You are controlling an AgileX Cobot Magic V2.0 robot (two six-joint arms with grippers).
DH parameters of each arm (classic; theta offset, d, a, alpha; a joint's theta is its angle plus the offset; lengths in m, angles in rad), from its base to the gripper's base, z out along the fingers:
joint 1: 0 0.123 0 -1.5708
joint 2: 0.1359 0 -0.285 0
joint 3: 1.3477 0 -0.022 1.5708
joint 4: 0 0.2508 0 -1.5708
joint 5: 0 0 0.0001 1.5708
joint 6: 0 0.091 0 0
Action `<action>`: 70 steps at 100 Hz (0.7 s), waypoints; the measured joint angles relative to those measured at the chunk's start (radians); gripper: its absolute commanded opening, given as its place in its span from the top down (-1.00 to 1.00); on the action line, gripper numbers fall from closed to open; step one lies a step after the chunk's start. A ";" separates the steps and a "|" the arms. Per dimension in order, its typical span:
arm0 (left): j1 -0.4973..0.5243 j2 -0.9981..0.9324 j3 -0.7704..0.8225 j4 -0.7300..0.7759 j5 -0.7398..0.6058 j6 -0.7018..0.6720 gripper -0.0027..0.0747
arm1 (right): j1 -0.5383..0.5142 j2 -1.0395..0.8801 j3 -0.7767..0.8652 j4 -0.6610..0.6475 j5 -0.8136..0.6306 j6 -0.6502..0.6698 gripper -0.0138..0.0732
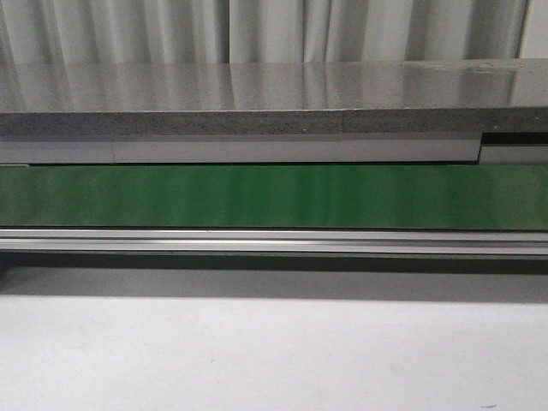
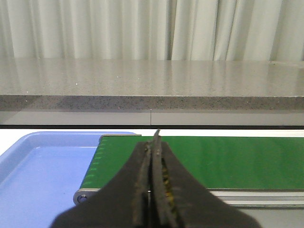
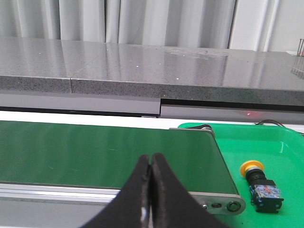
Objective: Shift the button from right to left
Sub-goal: 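Move the right gripper over the green tray toward the yellow button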
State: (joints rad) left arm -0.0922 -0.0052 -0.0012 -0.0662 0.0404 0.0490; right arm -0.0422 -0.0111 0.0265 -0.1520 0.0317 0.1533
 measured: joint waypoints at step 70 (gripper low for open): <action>0.000 0.000 0.000 0.000 0.000 0.000 0.98 | 0.000 0.000 -0.129 0.000 0.184 0.000 0.84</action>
State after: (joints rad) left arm -0.0922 -0.0052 -0.0012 -0.0662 0.0404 0.0490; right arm -0.0422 -0.0111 -0.1028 -0.1520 0.2152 0.1533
